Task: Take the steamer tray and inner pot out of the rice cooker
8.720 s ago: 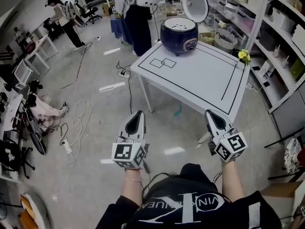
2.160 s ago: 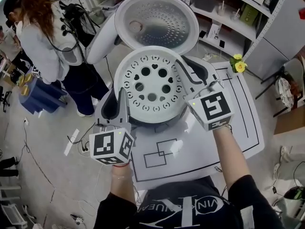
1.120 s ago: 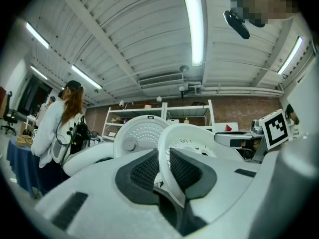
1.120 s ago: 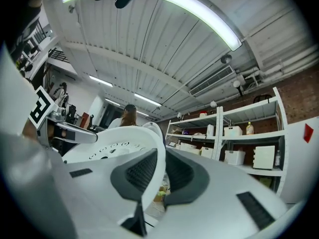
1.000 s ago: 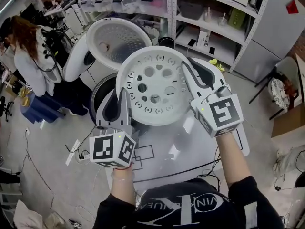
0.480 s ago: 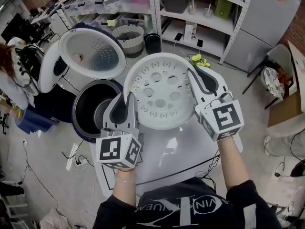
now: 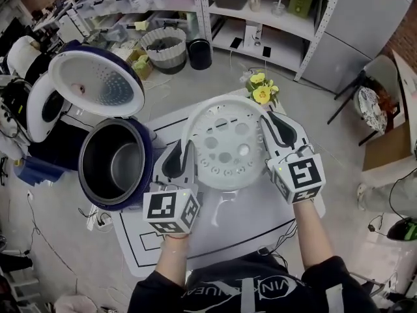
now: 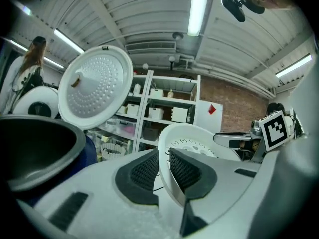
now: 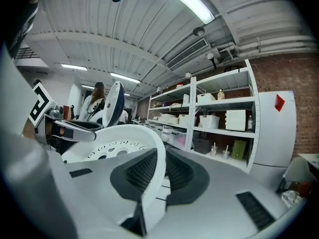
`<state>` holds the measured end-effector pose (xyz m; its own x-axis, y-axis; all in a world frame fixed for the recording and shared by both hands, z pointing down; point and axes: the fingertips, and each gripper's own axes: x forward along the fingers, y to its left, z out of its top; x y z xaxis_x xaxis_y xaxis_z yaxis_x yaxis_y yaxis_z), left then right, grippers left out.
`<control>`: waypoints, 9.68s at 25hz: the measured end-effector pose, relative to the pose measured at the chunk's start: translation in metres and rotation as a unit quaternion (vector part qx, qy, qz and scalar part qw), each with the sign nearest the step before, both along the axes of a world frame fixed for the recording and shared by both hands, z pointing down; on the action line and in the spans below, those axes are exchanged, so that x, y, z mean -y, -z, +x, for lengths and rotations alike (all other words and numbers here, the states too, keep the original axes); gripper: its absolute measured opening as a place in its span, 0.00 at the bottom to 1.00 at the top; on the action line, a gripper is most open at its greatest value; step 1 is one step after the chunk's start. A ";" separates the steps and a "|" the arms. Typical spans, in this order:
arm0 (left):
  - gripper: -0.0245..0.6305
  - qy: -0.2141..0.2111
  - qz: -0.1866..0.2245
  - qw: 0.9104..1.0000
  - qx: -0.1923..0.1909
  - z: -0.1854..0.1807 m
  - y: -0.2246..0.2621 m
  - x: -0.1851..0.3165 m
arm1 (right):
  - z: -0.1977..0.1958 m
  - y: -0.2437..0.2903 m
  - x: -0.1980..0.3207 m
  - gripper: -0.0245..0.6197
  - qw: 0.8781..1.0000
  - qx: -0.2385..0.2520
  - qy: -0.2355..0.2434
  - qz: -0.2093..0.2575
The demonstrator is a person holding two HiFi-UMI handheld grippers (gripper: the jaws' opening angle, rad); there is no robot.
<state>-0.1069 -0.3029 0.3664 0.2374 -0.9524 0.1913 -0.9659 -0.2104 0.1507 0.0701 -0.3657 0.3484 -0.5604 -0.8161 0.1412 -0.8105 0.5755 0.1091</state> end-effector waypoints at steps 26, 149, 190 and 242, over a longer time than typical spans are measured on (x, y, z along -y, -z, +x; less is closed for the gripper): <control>0.14 -0.022 -0.191 0.981 0.021 0.049 -0.196 0.066 | 0.053 -0.209 0.055 0.12 0.978 -0.035 -0.026 -0.205; 0.22 0.173 0.024 0.982 -0.068 -0.305 0.036 -0.133 | -0.304 0.009 -0.068 0.20 0.962 0.154 0.156 -0.161; 0.22 0.054 0.098 0.985 -0.129 -0.014 0.101 -0.178 | 0.021 0.064 -0.170 0.20 0.971 0.210 0.045 -0.105; 0.22 0.003 -0.110 0.984 -0.137 0.116 -0.090 -0.196 | 0.159 -0.119 -0.218 0.18 0.954 0.192 -0.044 -0.228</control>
<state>0.0092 -0.1069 0.4566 0.3025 -0.8970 0.3223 -0.8839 -0.1375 0.4470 0.2290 -0.1476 0.4678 -0.5739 -0.7656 0.2907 -0.7883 0.4201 -0.4496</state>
